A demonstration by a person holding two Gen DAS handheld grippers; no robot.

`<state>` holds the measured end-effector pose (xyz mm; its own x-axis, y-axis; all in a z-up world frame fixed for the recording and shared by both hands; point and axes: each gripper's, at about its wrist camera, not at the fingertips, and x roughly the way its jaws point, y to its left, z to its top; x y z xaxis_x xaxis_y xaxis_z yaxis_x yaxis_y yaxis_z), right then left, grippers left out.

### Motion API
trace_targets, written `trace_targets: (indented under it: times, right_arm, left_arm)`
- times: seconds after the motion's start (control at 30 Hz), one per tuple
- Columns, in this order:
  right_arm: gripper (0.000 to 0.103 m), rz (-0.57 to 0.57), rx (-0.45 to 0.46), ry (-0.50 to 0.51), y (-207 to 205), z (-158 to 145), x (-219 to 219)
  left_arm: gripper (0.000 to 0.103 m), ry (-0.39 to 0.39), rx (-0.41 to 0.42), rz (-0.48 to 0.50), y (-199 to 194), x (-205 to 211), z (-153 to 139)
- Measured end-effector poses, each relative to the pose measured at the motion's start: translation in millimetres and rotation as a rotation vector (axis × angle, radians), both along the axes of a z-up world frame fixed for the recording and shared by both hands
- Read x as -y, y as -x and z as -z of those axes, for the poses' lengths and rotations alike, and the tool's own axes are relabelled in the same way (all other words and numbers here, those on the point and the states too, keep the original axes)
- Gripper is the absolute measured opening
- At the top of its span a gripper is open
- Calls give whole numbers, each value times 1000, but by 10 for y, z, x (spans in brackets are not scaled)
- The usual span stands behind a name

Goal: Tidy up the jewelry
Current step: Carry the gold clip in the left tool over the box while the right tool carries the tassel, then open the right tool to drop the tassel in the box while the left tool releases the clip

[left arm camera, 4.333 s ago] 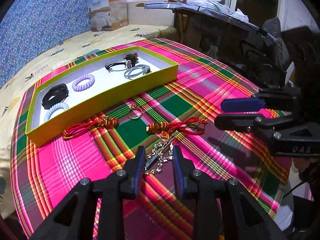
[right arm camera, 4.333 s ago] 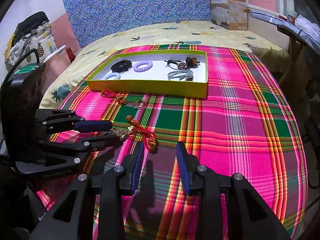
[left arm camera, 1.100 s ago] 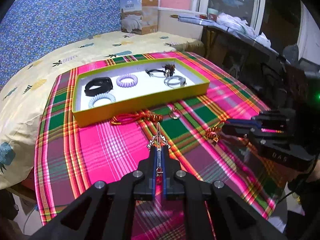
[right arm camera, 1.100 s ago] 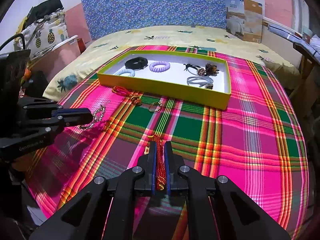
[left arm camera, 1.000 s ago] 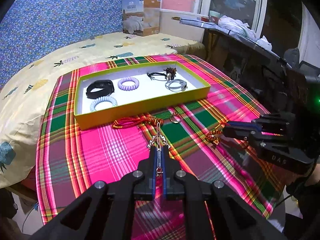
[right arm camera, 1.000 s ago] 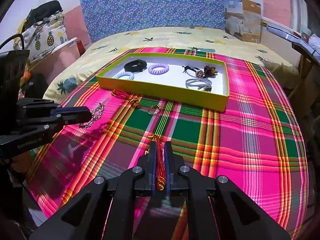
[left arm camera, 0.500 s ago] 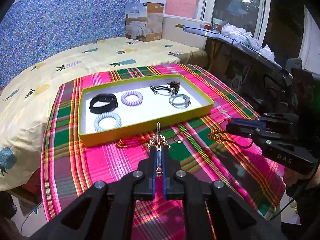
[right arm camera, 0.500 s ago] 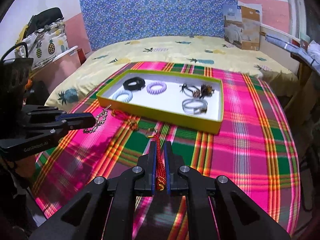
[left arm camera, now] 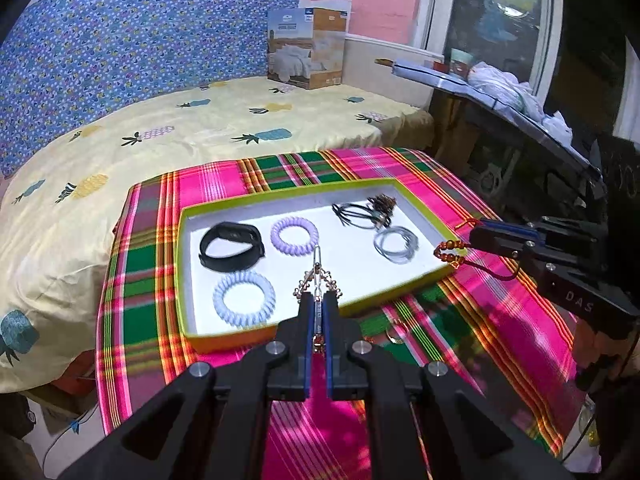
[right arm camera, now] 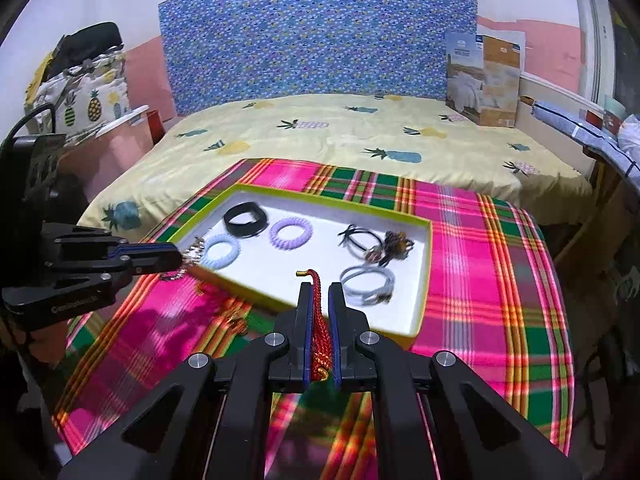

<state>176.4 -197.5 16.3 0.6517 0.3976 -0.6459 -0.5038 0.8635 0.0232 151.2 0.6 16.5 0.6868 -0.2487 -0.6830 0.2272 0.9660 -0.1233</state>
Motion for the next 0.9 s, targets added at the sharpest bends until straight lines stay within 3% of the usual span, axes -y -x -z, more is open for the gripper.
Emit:
trace_targets:
  times: [0.43,0.9]
  right_arm:
    - [7,84,-74,7,-602,259,119]
    - [7,101,-142,16,-694,455,155]
  left_arm:
    - [5,-11,-56,0,-528,46,226]
    - [5,-16,-99,39,-667,168,422]
